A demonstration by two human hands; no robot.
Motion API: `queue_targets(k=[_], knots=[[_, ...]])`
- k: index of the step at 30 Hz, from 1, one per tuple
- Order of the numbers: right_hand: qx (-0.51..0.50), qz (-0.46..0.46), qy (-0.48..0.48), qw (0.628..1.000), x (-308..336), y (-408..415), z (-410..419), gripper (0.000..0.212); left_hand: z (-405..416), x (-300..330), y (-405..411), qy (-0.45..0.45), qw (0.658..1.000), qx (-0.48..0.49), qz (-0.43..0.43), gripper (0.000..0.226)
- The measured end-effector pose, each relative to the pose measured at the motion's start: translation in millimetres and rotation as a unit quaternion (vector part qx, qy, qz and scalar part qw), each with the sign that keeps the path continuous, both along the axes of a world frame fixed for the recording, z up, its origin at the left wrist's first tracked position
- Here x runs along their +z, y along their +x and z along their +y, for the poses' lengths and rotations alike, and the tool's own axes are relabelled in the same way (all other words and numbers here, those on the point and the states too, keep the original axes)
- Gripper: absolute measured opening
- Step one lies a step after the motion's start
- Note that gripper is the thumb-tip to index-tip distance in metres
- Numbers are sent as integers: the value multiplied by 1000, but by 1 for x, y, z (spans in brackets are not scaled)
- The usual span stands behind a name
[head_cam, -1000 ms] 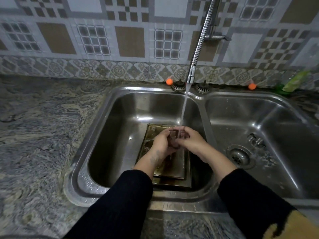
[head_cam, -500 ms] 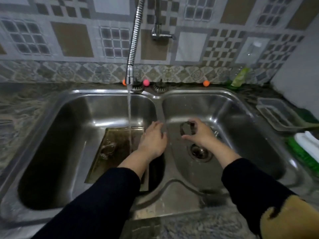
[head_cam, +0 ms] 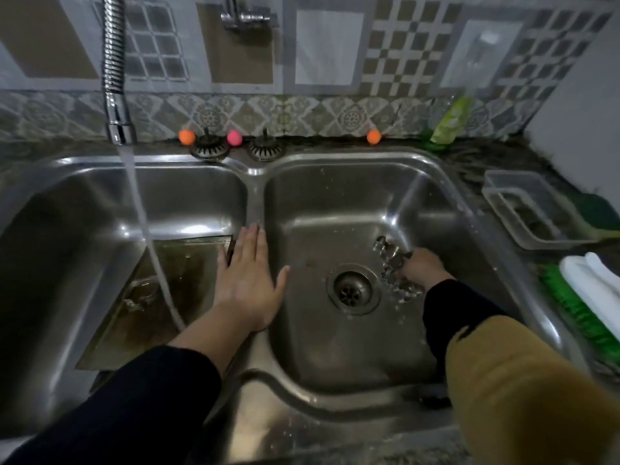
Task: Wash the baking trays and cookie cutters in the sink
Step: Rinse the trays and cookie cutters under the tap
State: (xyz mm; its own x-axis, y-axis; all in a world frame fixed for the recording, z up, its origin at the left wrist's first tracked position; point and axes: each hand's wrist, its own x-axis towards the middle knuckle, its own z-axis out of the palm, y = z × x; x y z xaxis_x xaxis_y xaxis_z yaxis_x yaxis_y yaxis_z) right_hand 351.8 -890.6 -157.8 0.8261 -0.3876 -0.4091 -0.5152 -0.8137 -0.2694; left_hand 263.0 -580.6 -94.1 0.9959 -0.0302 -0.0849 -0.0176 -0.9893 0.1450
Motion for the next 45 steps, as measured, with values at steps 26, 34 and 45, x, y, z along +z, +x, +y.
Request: queue_targets(k=[26, 34, 45], knots=[[252, -108, 103, 956, 132, -78, 227, 47, 85, 15, -6, -116, 990, -77, 27, 47], [386, -47, 177, 904, 79, -92, 351, 40, 196, -25, -26, -157, 978, 63, 124, 49], [467, -33, -14, 884, 14, -71, 415, 44, 233, -58, -14, -98, 984, 23, 149, 49]])
